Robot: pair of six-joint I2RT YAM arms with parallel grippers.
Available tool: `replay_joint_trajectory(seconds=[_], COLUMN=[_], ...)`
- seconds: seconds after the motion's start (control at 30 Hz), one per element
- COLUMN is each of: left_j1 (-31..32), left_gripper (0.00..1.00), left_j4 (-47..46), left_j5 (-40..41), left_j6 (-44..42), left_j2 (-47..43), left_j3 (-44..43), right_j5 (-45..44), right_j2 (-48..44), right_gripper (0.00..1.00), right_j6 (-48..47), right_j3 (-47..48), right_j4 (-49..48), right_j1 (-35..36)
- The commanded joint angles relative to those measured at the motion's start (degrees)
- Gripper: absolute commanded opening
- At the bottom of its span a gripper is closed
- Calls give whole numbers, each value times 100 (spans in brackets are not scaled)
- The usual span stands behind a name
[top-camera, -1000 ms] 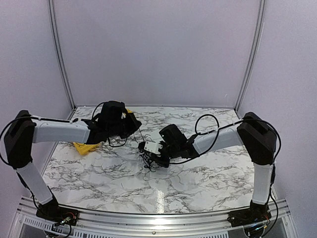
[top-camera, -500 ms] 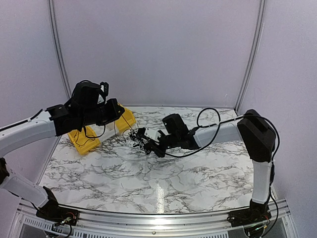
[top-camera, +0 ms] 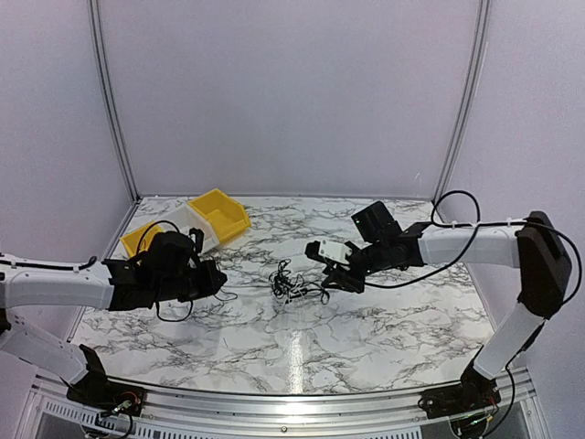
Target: Untangle the cables
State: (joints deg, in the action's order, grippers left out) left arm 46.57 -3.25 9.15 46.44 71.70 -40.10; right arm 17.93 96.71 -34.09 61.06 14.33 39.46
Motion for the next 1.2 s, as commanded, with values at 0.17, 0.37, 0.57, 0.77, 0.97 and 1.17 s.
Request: replay_joint_trajectory(seconds=[0.17, 0.37, 0.57, 0.77, 0.97, 1.17], left_j1=[666, 756, 775, 784, 791, 784], left_gripper=[0, 0, 0, 0, 0, 0], left_j4=[-1634, -1716, -1790, -1876, -1903, -1892], left_j5=[539, 598, 641, 650, 643, 852], left_j6=[403, 492, 542, 529, 464, 301], left_j2=[996, 1137, 1225, 1284, 1325, 909], left_j3=[695, 735, 843, 856, 854, 1087], right_j5=[139, 11, 322, 829, 1173, 884], right_j2=[-858, 163, 1372, 2164, 2615, 2045], right_gripper=[55, 63, 72, 78, 67, 4], right_j6=[-512, 114, 525, 684, 709, 787], right_j3=[-357, 816, 2082, 2564, 2683, 2325], right_j4=[1359, 967, 1148, 1442, 1547, 1389], right_j1=[24, 641, 698, 835, 1010, 882])
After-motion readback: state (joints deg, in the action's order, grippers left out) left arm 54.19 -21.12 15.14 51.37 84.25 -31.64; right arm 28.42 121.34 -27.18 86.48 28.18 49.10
